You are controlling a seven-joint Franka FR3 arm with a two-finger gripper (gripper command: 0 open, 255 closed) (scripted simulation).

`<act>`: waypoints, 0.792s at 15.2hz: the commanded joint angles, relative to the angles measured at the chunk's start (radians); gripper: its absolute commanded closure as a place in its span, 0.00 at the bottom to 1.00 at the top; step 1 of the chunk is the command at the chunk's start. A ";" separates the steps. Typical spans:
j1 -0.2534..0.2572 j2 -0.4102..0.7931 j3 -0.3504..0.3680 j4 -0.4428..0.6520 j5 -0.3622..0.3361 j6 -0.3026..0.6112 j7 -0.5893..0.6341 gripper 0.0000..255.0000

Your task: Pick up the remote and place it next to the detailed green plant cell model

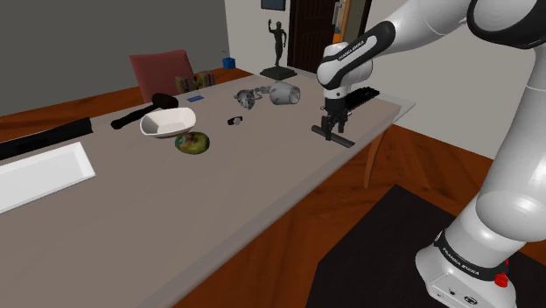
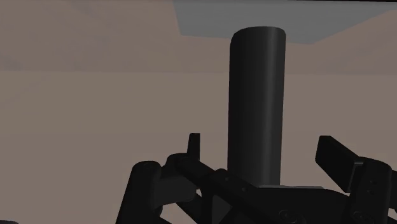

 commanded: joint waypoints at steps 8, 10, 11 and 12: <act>0.000 0.001 0.000 -0.003 0.000 0.004 0.000 1.00; 0.000 0.002 0.000 0.001 0.000 0.001 0.000 1.00; 0.001 -0.001 0.001 -0.002 0.000 0.001 0.002 1.00; 0.002 -0.001 0.001 -0.001 0.000 0.000 0.003 1.00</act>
